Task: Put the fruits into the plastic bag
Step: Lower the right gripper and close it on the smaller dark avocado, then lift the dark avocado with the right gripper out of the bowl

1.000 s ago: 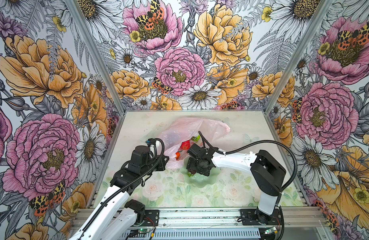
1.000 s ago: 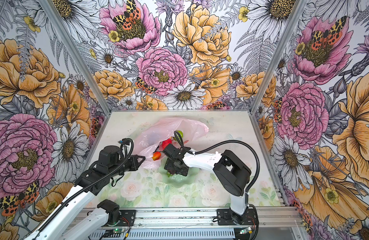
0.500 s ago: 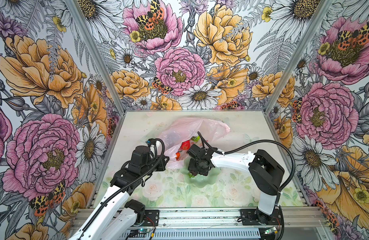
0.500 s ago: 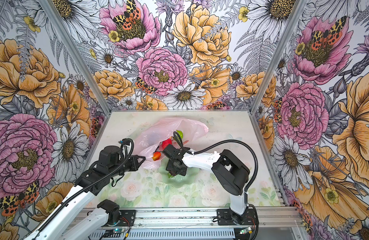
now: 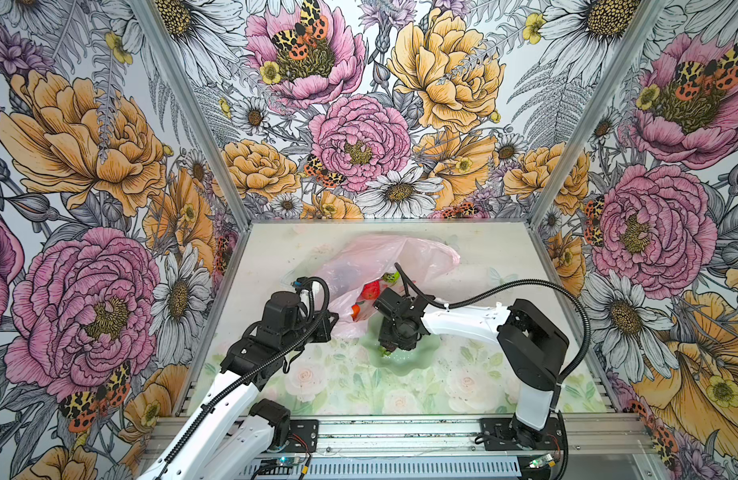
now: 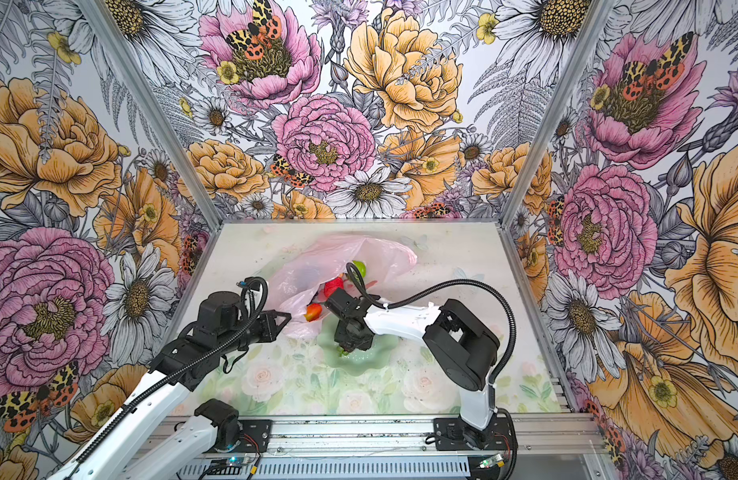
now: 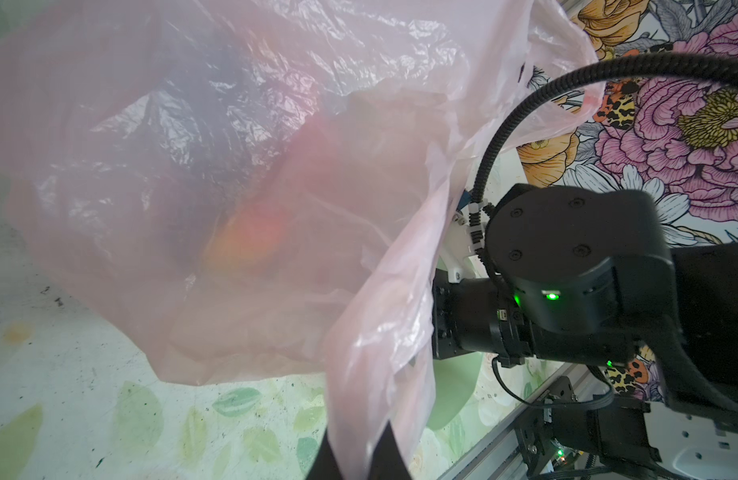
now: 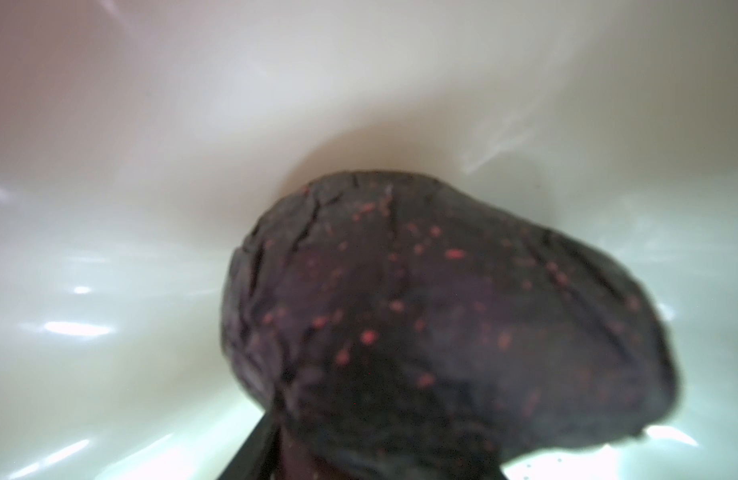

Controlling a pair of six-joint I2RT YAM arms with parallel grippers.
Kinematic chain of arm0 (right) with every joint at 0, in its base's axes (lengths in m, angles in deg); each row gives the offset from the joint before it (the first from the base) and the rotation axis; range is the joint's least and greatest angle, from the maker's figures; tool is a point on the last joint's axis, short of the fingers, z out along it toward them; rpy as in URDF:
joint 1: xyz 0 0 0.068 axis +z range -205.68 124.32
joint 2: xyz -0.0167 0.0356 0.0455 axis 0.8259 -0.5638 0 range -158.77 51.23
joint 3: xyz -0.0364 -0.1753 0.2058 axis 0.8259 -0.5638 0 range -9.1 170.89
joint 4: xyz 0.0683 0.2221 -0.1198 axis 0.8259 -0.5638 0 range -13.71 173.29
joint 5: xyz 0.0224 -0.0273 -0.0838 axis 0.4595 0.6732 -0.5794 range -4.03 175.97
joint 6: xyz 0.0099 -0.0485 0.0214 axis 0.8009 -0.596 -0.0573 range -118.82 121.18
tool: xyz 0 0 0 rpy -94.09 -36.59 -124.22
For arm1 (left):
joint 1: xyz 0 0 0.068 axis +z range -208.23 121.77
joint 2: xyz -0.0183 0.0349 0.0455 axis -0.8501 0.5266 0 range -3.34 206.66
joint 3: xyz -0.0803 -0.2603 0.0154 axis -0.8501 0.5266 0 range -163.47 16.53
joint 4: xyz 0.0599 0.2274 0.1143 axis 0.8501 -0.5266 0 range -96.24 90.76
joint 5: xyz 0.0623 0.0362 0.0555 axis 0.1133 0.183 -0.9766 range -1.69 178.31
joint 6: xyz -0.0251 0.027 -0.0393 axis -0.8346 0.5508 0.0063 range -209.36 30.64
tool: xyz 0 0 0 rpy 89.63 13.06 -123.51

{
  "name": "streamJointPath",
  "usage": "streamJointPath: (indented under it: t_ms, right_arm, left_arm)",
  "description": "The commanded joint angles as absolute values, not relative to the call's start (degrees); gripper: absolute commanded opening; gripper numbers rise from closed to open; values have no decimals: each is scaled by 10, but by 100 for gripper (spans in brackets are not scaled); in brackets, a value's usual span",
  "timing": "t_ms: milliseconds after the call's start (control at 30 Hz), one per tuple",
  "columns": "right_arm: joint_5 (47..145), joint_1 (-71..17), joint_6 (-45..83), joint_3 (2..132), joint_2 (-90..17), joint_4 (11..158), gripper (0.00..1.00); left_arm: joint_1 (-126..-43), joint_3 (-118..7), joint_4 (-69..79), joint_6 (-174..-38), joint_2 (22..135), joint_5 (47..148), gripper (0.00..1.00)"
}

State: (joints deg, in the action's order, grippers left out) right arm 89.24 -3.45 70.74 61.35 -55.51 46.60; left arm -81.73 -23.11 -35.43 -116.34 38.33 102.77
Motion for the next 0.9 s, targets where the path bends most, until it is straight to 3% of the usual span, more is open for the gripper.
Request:
streamJointPath:
  t_ms: [0, 867]
  right_arm:
    - [885, -32, 707, 624, -552, 476, 38]
    - [804, -40, 572, 567, -361, 474, 33]
  left_arm:
    - [-821, -229, -356, -1154, 381, 1016, 0]
    - [-821, -229, -355, -1154, 390, 1022, 0]
